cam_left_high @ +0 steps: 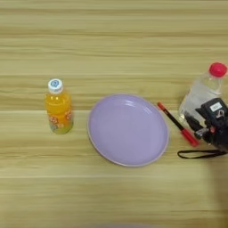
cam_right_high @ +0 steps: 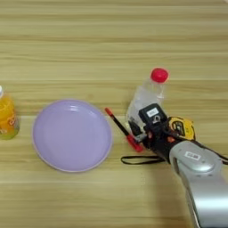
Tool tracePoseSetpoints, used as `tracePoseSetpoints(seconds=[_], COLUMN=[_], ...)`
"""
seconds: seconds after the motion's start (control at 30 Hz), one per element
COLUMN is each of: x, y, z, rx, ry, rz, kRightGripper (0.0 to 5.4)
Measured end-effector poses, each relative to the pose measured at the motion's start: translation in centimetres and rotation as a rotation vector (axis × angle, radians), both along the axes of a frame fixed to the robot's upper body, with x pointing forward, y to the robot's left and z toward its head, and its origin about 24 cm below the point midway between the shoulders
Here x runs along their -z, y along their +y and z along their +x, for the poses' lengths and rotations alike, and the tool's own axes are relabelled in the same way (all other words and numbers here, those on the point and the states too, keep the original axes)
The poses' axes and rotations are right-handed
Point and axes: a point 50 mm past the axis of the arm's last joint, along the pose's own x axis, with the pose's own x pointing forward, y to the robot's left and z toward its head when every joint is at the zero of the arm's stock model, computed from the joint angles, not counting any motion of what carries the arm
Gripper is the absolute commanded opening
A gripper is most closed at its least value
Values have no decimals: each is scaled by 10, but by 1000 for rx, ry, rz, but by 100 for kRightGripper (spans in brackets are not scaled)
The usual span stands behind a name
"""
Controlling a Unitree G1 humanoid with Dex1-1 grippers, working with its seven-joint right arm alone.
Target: Move the objects on the table
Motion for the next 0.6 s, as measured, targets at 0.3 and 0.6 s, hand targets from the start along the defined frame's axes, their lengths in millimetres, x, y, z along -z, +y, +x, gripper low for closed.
tracePoseSetpoints(seconds=[0.3, 0.6], x=[0, 1], y=[8, 5], z=[-5, -10], rx=[-14, -3], ry=[-5, 4], rz=[27, 31], kRightGripper=[329, 436])
